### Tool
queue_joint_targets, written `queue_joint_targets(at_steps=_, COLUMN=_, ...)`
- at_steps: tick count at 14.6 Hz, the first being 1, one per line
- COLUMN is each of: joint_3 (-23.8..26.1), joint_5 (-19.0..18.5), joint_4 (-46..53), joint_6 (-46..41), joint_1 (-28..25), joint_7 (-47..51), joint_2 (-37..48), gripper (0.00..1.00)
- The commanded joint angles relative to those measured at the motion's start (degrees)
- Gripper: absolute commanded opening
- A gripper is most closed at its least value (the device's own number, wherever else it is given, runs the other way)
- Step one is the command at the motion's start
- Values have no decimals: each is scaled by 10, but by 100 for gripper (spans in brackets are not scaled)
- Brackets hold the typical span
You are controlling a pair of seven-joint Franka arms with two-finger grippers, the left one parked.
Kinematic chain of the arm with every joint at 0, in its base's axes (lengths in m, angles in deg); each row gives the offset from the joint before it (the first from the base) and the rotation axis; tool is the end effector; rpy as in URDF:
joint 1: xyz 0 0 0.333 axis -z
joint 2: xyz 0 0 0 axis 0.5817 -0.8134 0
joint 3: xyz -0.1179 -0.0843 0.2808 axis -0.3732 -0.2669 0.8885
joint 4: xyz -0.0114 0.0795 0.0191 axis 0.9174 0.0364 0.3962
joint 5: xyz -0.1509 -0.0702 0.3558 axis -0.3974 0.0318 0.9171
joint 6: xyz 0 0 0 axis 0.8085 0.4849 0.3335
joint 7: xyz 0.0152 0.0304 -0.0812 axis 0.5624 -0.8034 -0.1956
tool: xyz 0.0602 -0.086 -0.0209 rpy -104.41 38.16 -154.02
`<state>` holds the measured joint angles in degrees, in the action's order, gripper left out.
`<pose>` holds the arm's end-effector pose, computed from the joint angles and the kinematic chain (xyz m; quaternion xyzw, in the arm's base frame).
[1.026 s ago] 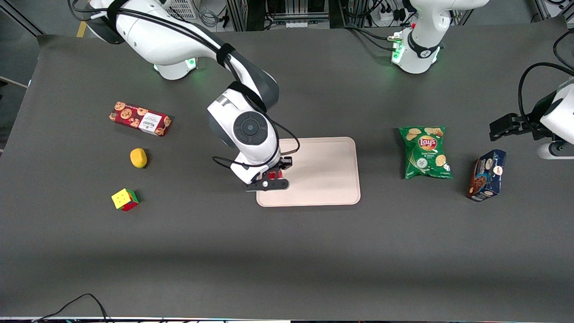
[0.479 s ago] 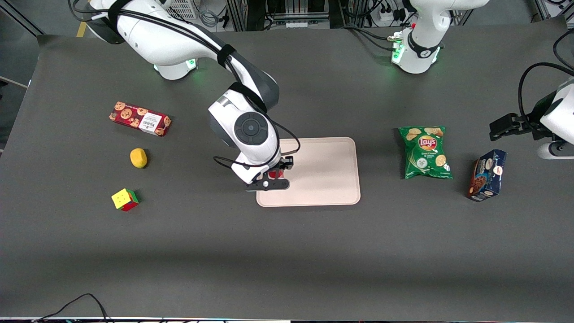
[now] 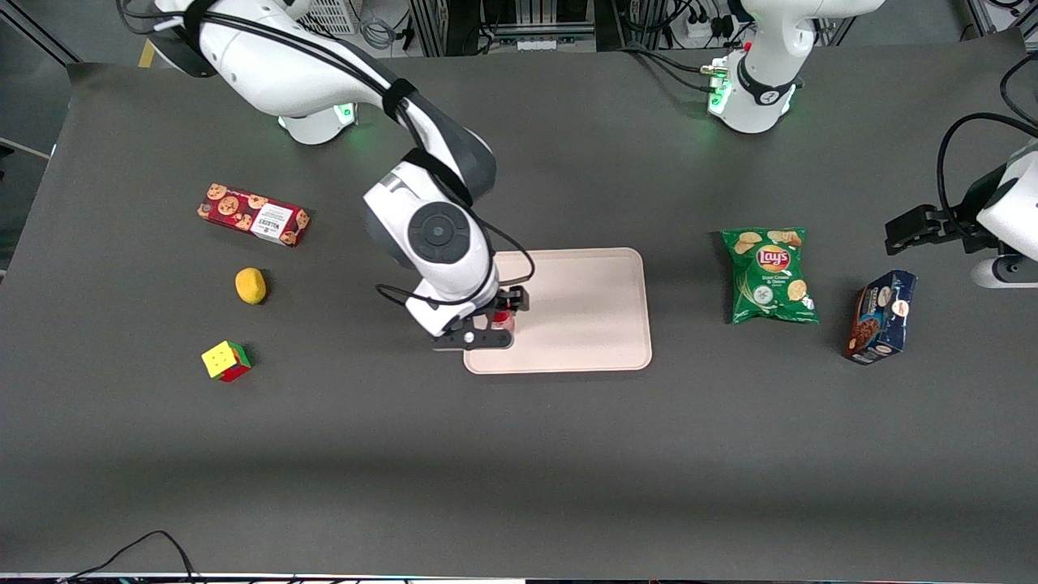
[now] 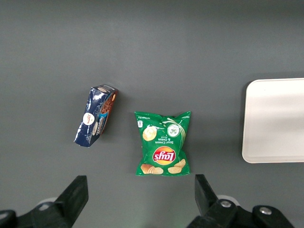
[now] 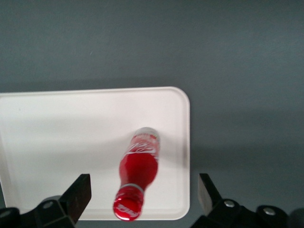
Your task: Place coke bottle on tray
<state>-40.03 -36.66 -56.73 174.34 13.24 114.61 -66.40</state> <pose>0.5874 0.4343 0.3582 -0.9993 0.0204 0.0271 0.0131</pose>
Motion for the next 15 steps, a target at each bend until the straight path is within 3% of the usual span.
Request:
queue_joint_targets(at_steps=1, joint_3=12, joint_5=2, joint_4=-64, joint_6=-28, joint_1=63, joint_7=-5, joint_2=110, gripper=100)
queue_joint_targets(at_steps=4, joint_3=2, joint_5=58, joint_4=-136, joint_6=-29, joint_1=128, joint_7=-87, joint_2=226, gripper=100)
queue_joint_targets(at_steps=7, joint_3=-68, joint_5=99, joint_4=-188, joint_6=-62, joint_1=143, joint_7=-161, joint_2=325, gripper=100)
queue_joint_targets(at_steps=12, joint_3=-187, joint_5=104, joint_4=-255, joint_6=-88, joint_1=143, joint_7=-325, joint_2=417, gripper=100)
queue_joint_targets(at_steps=15, joint_3=-239, joint_5=104, joint_4=-262, joint_6=-88, joint_1=143, joint_7=-376, joint_2=424, gripper=100)
